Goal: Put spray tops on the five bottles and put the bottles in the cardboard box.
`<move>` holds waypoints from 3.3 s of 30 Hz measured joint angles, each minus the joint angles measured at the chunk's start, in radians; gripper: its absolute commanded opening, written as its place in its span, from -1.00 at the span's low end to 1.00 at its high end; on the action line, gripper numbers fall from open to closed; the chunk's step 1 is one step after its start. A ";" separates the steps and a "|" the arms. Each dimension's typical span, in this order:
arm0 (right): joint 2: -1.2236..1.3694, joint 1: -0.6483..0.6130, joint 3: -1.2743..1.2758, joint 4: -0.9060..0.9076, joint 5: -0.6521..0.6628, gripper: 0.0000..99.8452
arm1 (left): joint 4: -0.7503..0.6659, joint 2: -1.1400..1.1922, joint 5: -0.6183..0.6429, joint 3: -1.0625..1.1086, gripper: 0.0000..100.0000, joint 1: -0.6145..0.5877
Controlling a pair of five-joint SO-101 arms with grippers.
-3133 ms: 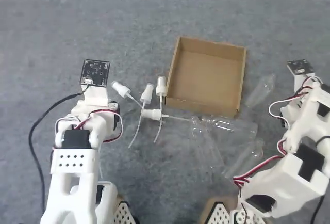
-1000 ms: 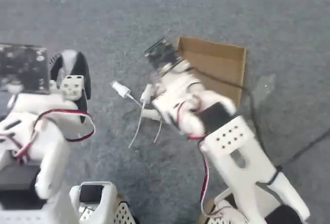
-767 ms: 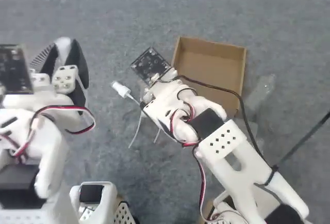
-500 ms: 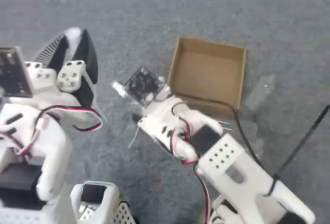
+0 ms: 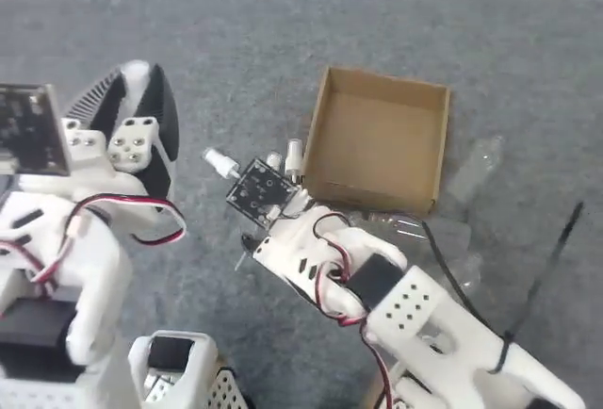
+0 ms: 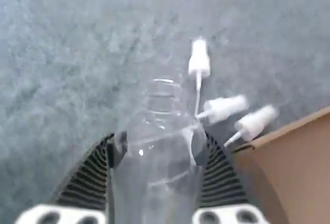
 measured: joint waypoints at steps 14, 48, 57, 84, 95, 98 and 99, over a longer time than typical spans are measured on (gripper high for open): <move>-0.183 -0.009 0.160 -0.193 0.000 -0.99 | -0.176 0.012 0.092 0.120 -0.98 0.089; -0.189 0.063 0.256 -0.422 -0.189 -0.99 | -0.190 0.014 0.112 0.456 -0.97 0.227; -0.187 0.064 0.269 -0.457 -0.193 -0.99 | -0.233 0.012 0.112 0.532 -0.73 0.227; -0.187 0.084 0.269 -0.459 -0.195 -0.99 | -0.229 0.014 0.064 0.463 -0.73 0.138; -0.187 0.083 0.270 -0.459 -0.195 -0.99 | -0.218 0.012 0.063 0.489 -0.73 0.140; -0.187 0.083 0.270 -0.459 -0.195 -0.99 | -0.215 0.012 0.063 0.488 -0.73 0.140; -0.187 0.083 0.270 -0.459 -0.195 -0.99 | -0.213 0.012 0.063 0.486 -0.73 0.140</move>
